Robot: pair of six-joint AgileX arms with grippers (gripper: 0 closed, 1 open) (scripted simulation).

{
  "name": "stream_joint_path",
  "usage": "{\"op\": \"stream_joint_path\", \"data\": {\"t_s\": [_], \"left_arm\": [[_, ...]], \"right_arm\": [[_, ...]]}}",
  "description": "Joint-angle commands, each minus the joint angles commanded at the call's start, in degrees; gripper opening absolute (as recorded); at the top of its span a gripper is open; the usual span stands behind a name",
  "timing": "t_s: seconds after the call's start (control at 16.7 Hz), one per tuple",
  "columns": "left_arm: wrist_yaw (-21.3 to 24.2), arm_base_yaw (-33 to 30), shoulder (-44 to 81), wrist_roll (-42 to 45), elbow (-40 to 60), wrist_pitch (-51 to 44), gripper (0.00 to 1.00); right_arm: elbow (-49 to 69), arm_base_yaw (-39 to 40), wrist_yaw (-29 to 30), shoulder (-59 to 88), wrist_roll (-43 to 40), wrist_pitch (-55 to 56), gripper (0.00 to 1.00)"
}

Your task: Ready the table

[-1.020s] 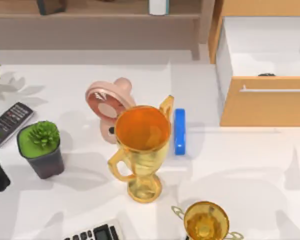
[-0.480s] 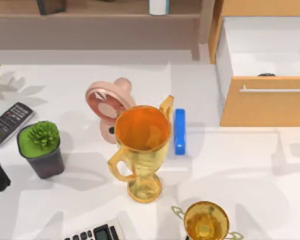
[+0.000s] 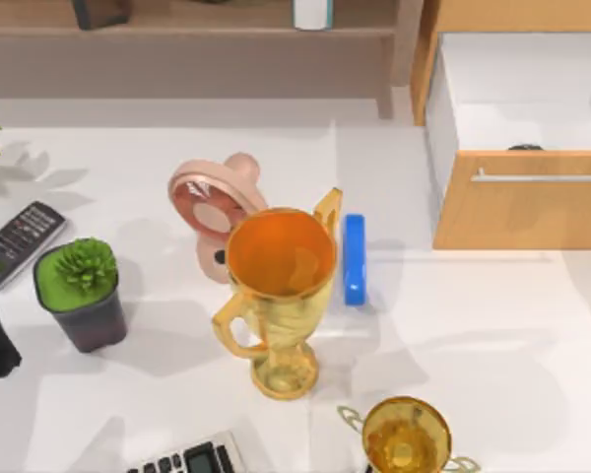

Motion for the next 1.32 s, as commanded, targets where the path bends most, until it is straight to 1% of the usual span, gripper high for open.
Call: {"op": "stream_joint_path", "data": {"t_s": [0.42, 0.72, 0.9, 1.02, 1.32], "left_arm": [[0.0, 0.0, 0.0, 0.0, 0.0, 0.0, 1.00], [0.0, 0.0, 0.0, 0.0, 0.0, 0.0, 1.00], [0.0, 0.0, 0.0, 0.0, 0.0, 0.0, 1.00], [0.0, 0.0, 0.0, 0.0, 0.0, 0.0, 1.00], [0.0, 0.0, 0.0, 0.0, 0.0, 0.0, 1.00]], "right_arm": [[34.5, 0.6, -0.8, 41.2, -2.2, -21.2, 1.00], [52.7, 0.8, 0.6, 62.4, -2.6, -32.1, 1.00], [59.6, 1.1, 2.5, 70.3, -2.6, -36.1, 1.00], [62.1, 1.2, 3.7, 73.0, -2.5, -37.4, 1.00], [63.2, 1.1, 4.3, 74.0, -2.4, -37.8, 1.00]]}}
